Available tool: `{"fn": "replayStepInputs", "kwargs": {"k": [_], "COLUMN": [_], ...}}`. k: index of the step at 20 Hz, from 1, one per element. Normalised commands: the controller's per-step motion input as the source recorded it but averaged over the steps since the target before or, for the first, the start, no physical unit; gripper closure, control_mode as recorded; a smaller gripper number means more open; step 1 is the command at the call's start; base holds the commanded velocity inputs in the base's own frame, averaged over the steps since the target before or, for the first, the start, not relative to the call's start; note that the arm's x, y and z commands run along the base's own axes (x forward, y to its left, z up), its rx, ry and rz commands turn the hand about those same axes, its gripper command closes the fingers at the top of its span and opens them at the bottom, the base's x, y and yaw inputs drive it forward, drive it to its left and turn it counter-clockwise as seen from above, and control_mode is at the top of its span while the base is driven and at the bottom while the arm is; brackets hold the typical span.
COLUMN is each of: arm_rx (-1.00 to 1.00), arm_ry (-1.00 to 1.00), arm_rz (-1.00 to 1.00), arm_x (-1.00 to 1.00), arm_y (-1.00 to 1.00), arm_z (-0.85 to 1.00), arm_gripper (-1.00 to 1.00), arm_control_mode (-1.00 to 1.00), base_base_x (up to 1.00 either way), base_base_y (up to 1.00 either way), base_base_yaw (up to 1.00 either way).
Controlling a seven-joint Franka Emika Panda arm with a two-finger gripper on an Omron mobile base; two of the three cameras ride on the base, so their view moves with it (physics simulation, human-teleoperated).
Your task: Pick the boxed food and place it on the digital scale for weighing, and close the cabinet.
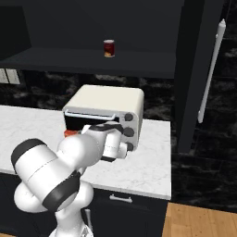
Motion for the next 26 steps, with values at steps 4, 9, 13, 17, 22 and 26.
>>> {"fn": "replayStepInputs", "kwargs": {"k": [4,9,13,17,22,26], "arm_rx": [0.00,0.00,0.00,0.00,0.00,0.00], "arm_ry": [-0.22,-0.18,-0.16,-0.12,-0.07,-0.09], "arm_rz": [0.00,0.00,0.00,0.00,0.00,0.00], "arm_x": [-0.03,0.00,0.01,0.00,0.24,0.19], "arm_y": [0.00,-0.02,-0.08,-0.22,-0.23,-0.25], "arm_z": [0.00,0.00,0.00,-0.03,-0.15,-0.16], "arm_gripper": [-1.00,-1.00,-1.00,-1.00,-1.00,-1.00], "arm_control_mode": [-1.00,-1.00,-1.00,-1.00,-1.00,-1.00], "base_base_x": [0.00,0.00,0.00,0.00,0.00,0.00], "base_base_y": [0.00,0.00,0.00,0.00,0.00,0.00], "base_base_yaw": [0.00,0.00,0.00,0.00,0.00,0.00]}}
